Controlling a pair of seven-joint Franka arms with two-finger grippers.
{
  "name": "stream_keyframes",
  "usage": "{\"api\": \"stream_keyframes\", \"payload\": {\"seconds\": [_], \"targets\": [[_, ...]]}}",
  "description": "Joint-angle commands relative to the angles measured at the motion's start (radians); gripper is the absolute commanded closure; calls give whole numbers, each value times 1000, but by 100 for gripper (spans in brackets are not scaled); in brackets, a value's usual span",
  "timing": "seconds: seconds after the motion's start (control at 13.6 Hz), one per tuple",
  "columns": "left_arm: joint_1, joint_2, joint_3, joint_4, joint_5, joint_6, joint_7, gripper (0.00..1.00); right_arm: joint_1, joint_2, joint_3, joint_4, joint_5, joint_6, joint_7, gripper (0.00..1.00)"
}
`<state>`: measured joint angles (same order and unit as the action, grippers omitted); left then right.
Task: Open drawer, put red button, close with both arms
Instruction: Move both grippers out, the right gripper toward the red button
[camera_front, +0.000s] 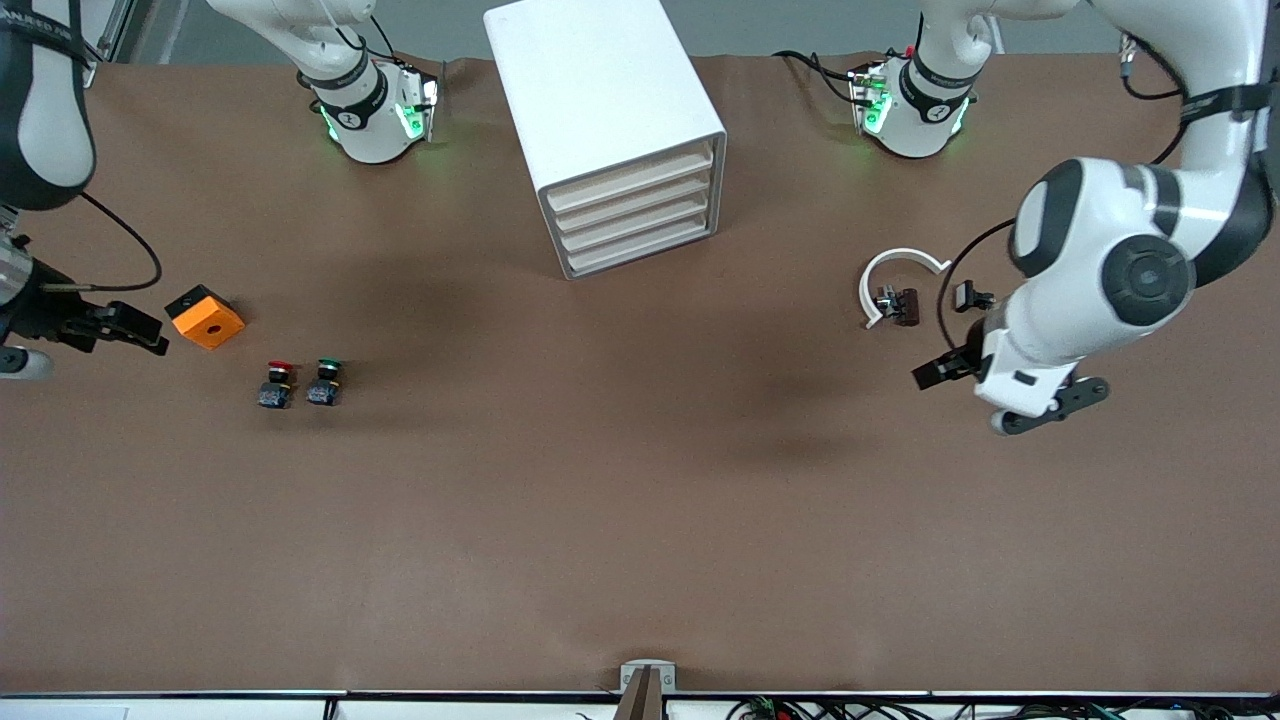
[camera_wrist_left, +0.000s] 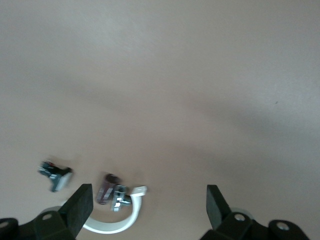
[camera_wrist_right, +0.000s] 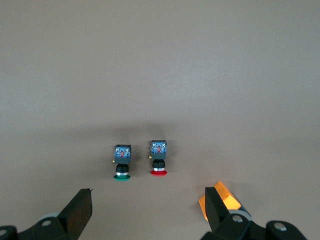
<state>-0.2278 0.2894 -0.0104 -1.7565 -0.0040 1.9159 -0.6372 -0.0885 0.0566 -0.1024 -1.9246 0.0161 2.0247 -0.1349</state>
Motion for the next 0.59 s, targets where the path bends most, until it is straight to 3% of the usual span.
{"api": "stream_keyframes", "payload": {"seconds": [0.0,0.22,0.51], "targets": [[-47,40,4,12,4,23,-126,0,-42,-6,10,-129,10,128,-2,0],[-91,76,-5,12,-10,22,-272,0,-36,26,10,-211,7,215,69,0],[-123,108,-34,15,-82,2,-505,0,-19,135,12,-218,-7,307,77,0]]}}
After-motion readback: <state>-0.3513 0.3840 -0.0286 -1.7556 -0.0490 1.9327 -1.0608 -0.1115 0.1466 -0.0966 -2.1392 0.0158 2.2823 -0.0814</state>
